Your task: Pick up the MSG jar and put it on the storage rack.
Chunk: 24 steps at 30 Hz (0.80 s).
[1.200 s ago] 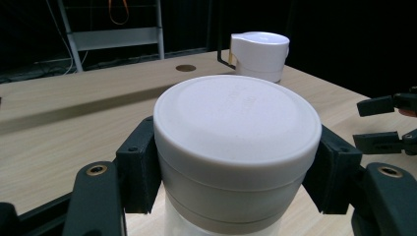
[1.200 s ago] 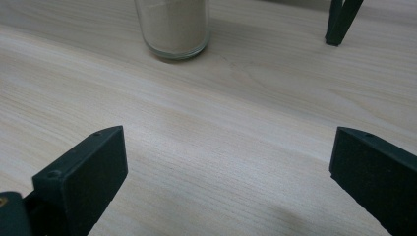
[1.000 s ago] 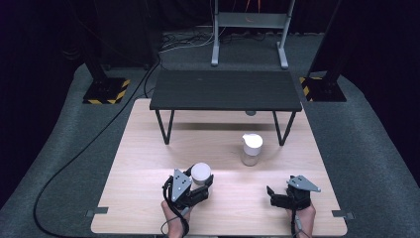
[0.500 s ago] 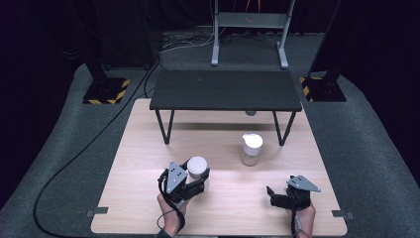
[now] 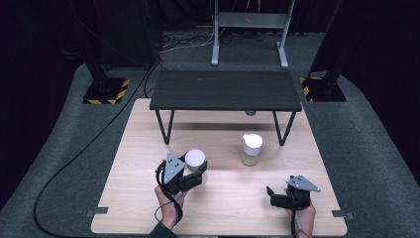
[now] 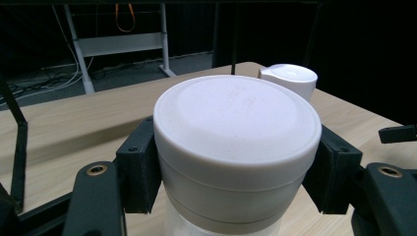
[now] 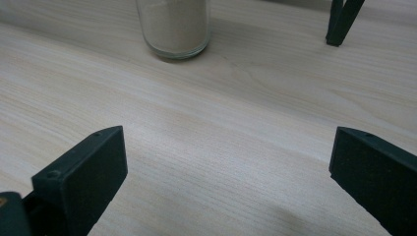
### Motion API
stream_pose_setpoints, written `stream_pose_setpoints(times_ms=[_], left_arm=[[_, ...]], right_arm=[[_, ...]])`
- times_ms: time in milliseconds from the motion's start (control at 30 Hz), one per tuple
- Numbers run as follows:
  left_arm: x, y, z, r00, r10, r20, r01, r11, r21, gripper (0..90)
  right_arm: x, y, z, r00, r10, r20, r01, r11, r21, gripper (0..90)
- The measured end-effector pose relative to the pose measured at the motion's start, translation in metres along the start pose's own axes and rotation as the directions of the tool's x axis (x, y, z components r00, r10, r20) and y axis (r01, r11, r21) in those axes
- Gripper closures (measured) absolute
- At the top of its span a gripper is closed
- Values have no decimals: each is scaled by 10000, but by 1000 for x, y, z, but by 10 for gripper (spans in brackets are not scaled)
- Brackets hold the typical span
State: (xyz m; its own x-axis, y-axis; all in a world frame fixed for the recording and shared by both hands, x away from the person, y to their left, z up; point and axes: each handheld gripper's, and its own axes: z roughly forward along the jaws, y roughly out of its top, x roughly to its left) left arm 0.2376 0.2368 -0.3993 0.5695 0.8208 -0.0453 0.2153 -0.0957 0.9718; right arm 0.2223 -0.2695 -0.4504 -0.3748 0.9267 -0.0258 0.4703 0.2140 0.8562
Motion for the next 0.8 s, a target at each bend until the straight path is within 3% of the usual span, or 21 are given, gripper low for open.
stream_pose_setpoints(times_ms=[800], left_arm=[[19, 20, 8, 9991, 87, -405, -85, 10000, 51, 341]], right_arm=[[-1, 0, 0, 9999, -70, -78, 70, 10000, 16, 0]])
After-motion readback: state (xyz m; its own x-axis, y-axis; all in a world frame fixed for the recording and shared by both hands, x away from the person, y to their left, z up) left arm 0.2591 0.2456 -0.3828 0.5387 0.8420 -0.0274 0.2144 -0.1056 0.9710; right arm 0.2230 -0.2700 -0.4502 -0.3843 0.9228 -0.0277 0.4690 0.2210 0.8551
